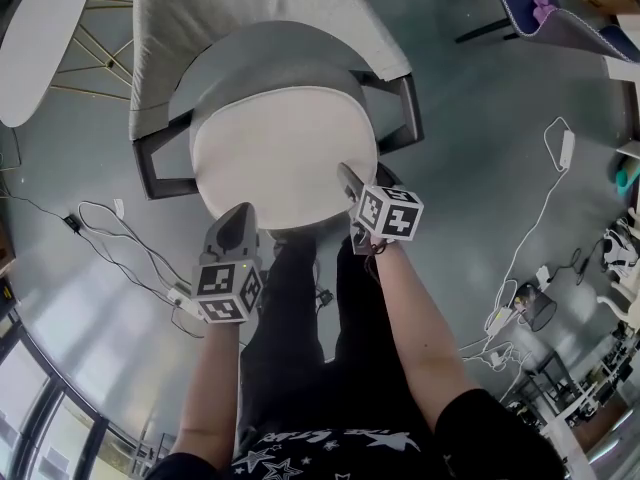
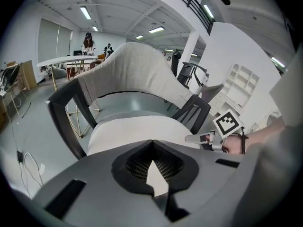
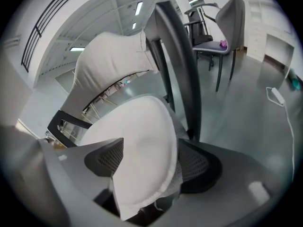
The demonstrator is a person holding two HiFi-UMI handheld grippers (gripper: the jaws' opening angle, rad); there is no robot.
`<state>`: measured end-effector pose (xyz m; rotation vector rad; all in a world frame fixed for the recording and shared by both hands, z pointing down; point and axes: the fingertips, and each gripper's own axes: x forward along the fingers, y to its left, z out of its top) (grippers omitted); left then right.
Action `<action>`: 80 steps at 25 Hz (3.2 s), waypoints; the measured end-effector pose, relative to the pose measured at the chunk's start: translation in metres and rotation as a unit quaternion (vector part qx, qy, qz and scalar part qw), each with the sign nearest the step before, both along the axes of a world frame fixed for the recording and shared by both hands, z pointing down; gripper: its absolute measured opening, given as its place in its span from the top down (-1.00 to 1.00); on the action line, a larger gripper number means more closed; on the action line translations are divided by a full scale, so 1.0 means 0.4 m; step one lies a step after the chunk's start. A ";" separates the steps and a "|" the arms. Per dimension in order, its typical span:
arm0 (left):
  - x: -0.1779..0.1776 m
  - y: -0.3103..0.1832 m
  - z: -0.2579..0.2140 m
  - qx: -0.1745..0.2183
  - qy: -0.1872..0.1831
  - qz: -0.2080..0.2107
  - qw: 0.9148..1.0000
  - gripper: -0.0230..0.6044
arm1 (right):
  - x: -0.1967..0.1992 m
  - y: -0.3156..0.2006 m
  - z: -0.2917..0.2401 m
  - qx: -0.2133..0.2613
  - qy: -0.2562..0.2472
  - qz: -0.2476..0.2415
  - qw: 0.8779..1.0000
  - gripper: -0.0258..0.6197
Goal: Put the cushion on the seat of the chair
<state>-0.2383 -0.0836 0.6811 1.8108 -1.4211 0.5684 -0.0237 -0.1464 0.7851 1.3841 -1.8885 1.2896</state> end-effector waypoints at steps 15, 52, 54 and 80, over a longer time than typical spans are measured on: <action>-0.020 -0.016 -0.161 0.041 0.023 -0.026 0.999 0.90 | -0.069 0.029 -0.279 0.080 0.014 -0.015 0.997 -0.09; 0.210 0.213 -0.580 0.182 -0.052 -0.310 0.932 0.90 | -0.057 0.034 -0.811 0.205 -0.218 -0.394 0.869 0.91; 0.202 0.238 -0.580 0.185 -0.047 -0.323 0.927 0.90 | -0.065 0.050 -0.805 0.203 -0.210 -0.406 0.866 0.91; 0.489 0.837 -0.723 0.265 -0.049 -0.389 0.881 0.90 | 0.177 0.554 -0.943 0.267 -0.188 -0.460 0.826 0.91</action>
